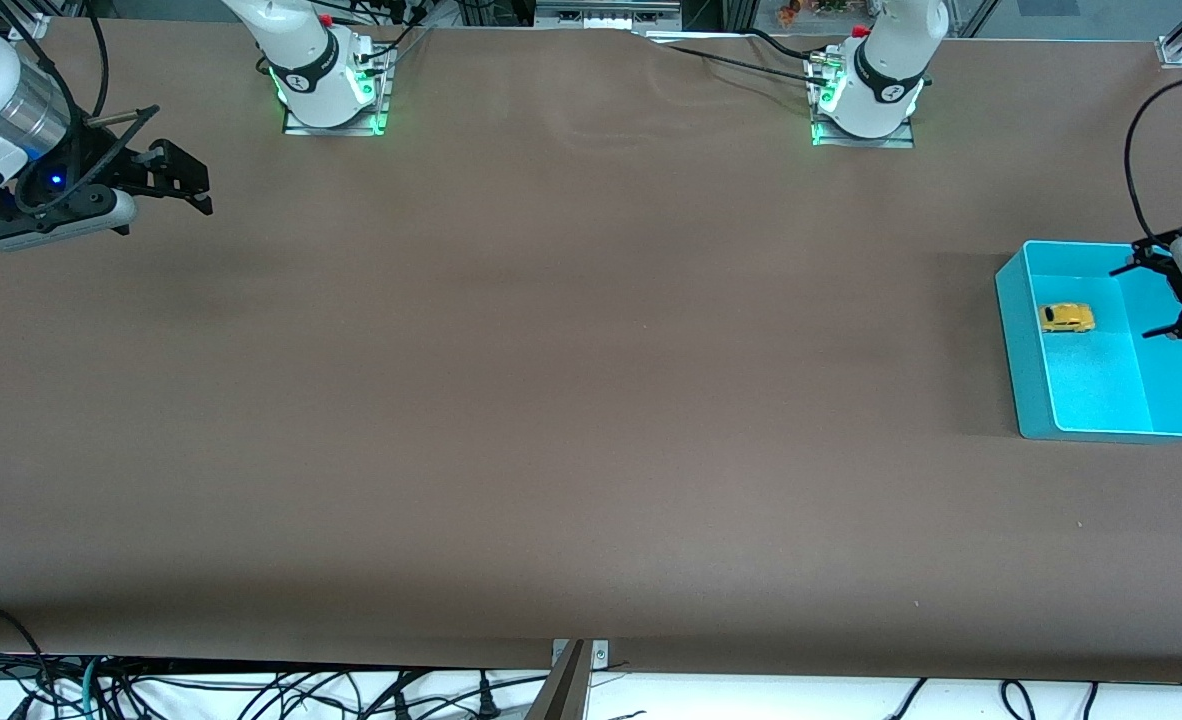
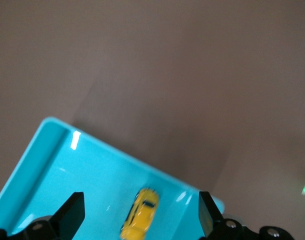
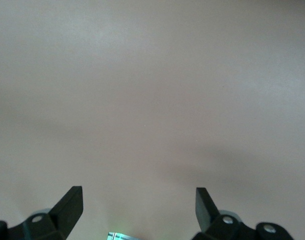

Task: Wind and store yellow beetle car
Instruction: 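Open the left gripper and raise it out of the box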

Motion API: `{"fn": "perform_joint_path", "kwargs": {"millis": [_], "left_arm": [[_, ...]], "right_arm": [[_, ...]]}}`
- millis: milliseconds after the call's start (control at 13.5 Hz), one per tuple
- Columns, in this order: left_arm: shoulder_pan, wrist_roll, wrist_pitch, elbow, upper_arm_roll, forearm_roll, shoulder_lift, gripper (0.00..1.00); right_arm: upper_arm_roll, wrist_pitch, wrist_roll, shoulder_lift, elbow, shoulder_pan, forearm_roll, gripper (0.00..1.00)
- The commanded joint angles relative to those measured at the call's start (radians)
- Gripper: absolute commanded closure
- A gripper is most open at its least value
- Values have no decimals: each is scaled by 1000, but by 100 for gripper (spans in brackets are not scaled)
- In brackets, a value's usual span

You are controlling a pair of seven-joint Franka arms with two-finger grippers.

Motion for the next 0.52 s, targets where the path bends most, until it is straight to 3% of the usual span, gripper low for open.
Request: {"fn": "perform_joint_path", "kwargs": {"millis": [0,370,444], "left_arm": [[-77,-417,-158,102,-68,-11,-53,0],[-175,-1029,-223,133,-191,-10,-121,0],[-212,-1175,-237,139,-185,-10,-128,0]], "right_arm": [[-10,-7,-1,-6,7,8,13,0],[-10,-8,-4,-5,7,8,13,0],[-10,-8,-4,-5,9,8,13,0]]}}
